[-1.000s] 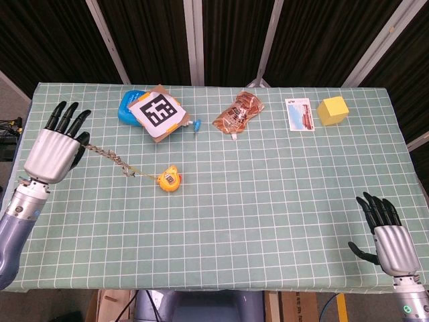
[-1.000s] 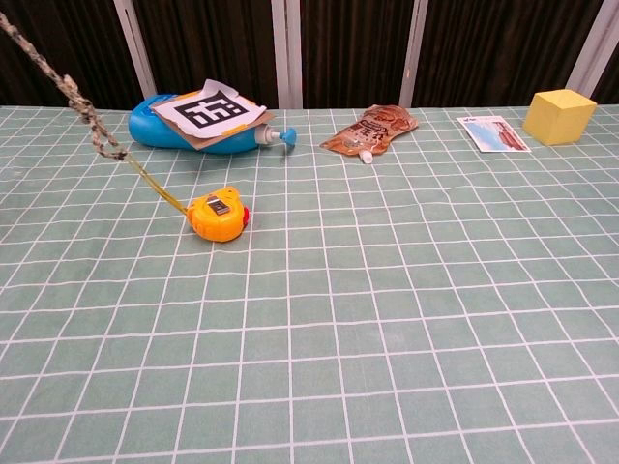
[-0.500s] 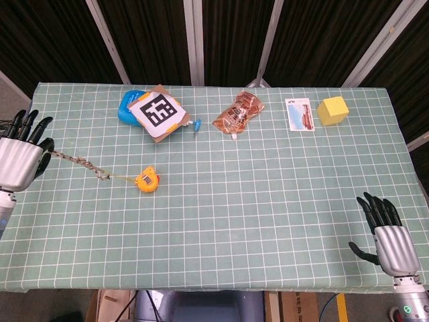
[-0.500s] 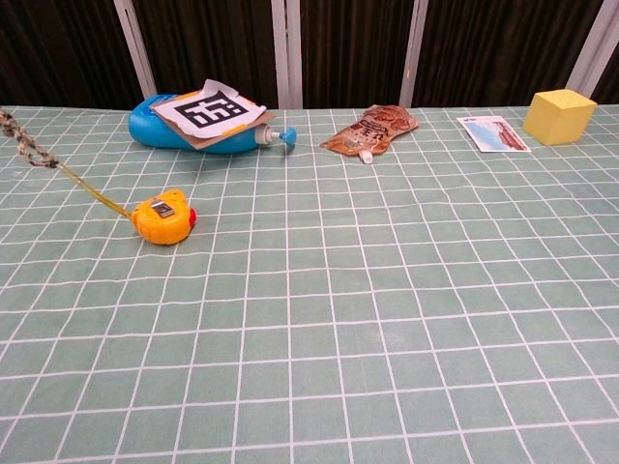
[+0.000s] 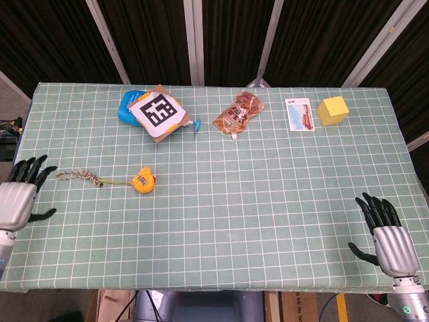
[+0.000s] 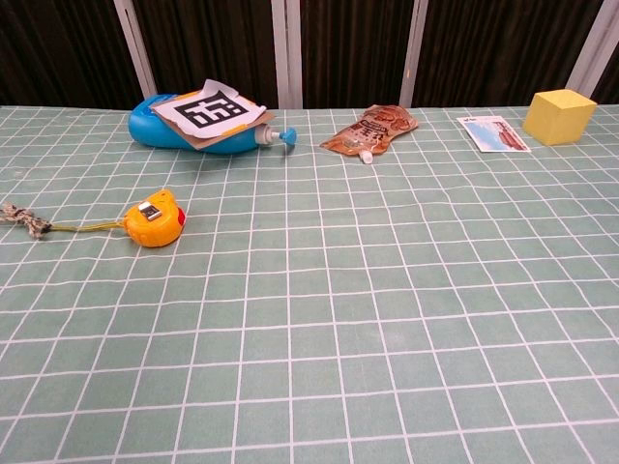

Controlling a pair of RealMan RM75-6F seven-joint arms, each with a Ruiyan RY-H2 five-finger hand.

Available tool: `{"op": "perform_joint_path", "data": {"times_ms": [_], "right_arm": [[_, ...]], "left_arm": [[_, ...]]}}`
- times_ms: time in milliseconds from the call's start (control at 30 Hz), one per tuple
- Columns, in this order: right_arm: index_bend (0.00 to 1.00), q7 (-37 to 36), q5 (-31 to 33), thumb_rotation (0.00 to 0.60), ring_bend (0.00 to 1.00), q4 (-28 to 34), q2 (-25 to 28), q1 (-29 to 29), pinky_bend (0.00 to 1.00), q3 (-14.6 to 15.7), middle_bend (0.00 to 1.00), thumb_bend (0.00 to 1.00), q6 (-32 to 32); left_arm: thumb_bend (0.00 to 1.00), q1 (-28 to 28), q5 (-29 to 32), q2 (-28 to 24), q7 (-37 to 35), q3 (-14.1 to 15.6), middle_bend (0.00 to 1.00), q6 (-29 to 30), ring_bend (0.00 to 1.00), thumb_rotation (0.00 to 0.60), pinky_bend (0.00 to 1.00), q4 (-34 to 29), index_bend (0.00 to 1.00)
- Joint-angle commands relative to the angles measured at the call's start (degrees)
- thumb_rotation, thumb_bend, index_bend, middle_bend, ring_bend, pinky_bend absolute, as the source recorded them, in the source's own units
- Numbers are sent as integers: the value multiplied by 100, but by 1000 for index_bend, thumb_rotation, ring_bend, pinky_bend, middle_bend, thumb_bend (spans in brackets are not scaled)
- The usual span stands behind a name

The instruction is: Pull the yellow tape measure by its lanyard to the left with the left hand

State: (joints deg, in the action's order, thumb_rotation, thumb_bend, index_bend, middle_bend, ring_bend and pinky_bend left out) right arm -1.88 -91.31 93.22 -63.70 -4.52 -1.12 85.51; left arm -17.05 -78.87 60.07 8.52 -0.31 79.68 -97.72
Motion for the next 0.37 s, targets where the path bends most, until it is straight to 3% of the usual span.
{"op": "perform_joint_path", "data": {"times_ms": [33, 100, 200, 367], "right_arm": [[0, 18, -50, 600, 0, -20, -2, 0, 0, 11, 0, 219, 29], [0, 47, -107, 600, 0, -51, -19, 1, 0, 17, 0, 219, 67], [0, 47, -127, 600, 0, -70, -28, -1, 0, 24, 0, 219, 71], [0, 34, -176, 600, 0, -92, -33, -13, 0, 32, 0, 220, 83]], "left_arm": [[71, 668, -970, 269, 71, 623, 0, 735, 0, 600, 0, -361, 29], [46, 908, -1453, 469, 155, 828, 0, 1061, 0, 600, 0, -219, 0], [33, 1103, -1863, 735, 309, 891, 0, 1391, 0, 600, 0, 204, 0], [33, 1189, -1814, 896, 432, 807, 0, 1328, 0, 600, 0, 448, 0]]}}
